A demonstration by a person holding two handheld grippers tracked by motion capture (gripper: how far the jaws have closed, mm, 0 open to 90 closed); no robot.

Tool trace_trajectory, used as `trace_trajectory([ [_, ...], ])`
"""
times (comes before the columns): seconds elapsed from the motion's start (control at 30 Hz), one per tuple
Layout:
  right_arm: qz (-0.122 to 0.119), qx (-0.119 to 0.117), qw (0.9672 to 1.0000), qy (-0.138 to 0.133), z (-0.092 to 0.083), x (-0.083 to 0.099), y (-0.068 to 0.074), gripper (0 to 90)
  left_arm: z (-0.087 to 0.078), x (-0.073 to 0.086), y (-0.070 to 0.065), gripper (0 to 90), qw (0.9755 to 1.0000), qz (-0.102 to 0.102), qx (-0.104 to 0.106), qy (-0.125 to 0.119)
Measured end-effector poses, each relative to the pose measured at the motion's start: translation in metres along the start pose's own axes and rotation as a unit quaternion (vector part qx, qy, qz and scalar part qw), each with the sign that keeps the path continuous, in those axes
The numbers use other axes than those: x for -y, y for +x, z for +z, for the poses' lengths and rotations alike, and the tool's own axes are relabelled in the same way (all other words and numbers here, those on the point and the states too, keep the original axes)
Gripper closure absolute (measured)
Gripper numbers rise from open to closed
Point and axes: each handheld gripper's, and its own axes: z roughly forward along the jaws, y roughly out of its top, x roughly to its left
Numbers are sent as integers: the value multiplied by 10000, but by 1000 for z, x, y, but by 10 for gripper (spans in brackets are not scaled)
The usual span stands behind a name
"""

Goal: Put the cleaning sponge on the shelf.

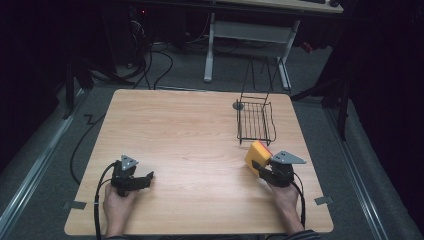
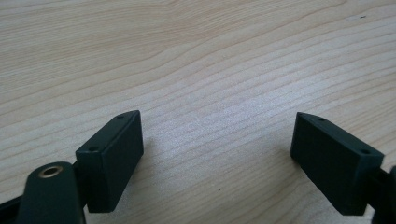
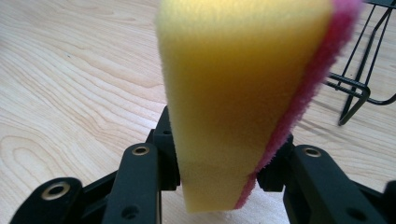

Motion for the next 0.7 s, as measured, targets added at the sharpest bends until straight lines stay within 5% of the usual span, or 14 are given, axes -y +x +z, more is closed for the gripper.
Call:
trace_trajectory([
  [0.7, -41, 52, 9999, -91, -22, -23, -10, 607, 0, 0, 0, 177, 10000, -6, 5, -5],
])
